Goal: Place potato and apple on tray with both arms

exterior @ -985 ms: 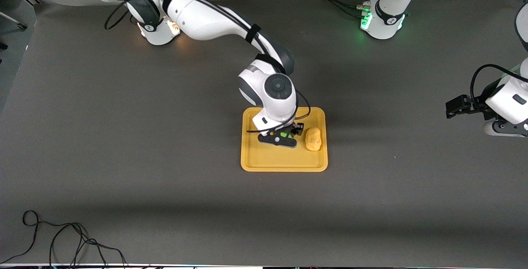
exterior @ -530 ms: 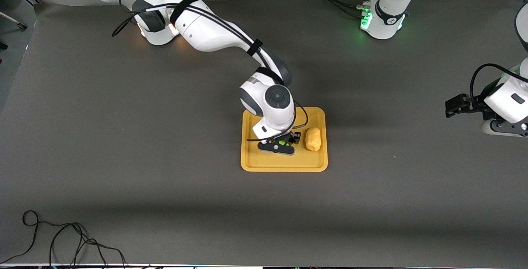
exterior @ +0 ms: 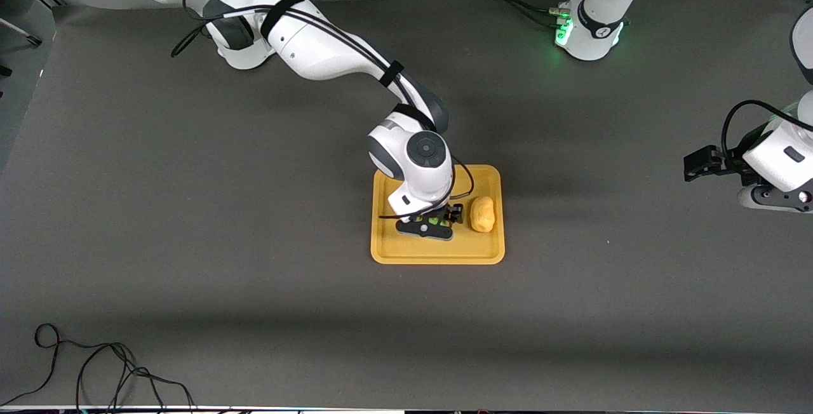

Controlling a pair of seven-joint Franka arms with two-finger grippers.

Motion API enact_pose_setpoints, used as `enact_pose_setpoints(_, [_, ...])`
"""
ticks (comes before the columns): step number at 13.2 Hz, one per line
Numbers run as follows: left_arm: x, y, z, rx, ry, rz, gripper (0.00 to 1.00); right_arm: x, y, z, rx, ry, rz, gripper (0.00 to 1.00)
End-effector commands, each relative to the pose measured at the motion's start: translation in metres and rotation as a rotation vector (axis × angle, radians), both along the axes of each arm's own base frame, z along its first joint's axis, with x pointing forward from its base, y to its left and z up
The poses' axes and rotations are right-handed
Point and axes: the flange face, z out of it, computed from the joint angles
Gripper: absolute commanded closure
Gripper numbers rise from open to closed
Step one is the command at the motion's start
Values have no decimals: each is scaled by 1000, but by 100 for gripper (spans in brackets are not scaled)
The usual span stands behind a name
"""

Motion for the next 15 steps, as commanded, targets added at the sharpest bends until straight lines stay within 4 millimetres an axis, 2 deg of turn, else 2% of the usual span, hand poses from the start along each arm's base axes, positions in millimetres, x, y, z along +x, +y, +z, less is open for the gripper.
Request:
enact_pose_setpoints(1, [1, 1, 1, -12, -2, -5, 1, -1, 0, 59, -16, 7, -25, 0])
enact_pose_setpoints(3, [1, 1, 1, -12, -4, -5, 1, -5, -7, 122, -21, 13, -31, 0])
enact_pose_setpoints(5, [2, 0, -1, -13, -2, -5, 1, -12, -25, 196, -43, 19, -39, 0])
enact_pose_setpoints(7, [2, 2, -1, -13, -2, -4, 1, -3, -71, 257, -67, 46, -36, 0])
enact_pose_setpoints(10, [3, 2, 0, -15, -4, -3, 1, 1, -174, 328, -119, 126, 122, 0])
enact_pose_setpoints(11, [2, 3, -1, -13, 2, -4, 0, -2, -226, 346, -112, 141, 160, 0])
enact_pose_setpoints(13, [2, 1, -2, -13, 0, -5, 1, -13, -323, 369, -90, 138, 199, 0])
enact_pose_setpoints(15, [4, 3, 0, -15, -17, -2, 1, -17, -402, 379, -77, 141, 246, 0])
